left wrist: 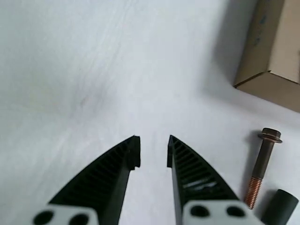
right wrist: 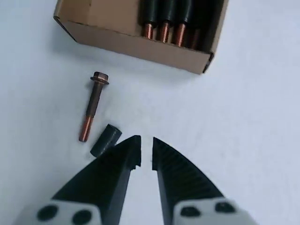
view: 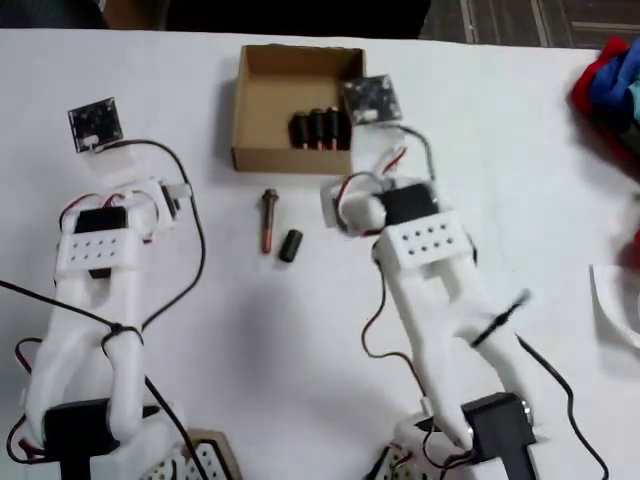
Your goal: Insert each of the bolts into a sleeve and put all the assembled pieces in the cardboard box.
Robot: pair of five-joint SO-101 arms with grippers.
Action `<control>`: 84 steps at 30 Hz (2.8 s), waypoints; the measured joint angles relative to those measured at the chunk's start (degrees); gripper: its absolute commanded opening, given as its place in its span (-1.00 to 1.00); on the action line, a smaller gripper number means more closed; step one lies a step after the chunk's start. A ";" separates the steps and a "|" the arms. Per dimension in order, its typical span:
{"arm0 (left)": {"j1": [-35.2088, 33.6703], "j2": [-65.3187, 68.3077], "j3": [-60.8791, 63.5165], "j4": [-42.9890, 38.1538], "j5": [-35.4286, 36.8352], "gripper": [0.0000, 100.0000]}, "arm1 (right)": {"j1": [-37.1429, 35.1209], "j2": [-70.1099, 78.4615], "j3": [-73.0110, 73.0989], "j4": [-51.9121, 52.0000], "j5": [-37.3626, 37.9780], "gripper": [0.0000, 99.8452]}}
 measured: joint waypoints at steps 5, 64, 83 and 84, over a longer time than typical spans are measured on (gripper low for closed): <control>-0.09 0.00 0.00 0.00 0.00 -0.77 | -3.78 10.11 5.27 -15.56 -0.09 -0.92; 0.00 0.00 0.00 0.00 0.00 -0.77 | -14.33 29.71 -2.64 -12.48 -31.74 -0.72; 0.00 0.00 0.00 0.00 0.00 -0.77 | -9.41 30.68 -7.30 1.23 -31.74 -0.75; 0.00 0.00 0.00 0.00 0.00 -0.77 | -9.23 30.68 -7.30 1.93 -31.74 -0.79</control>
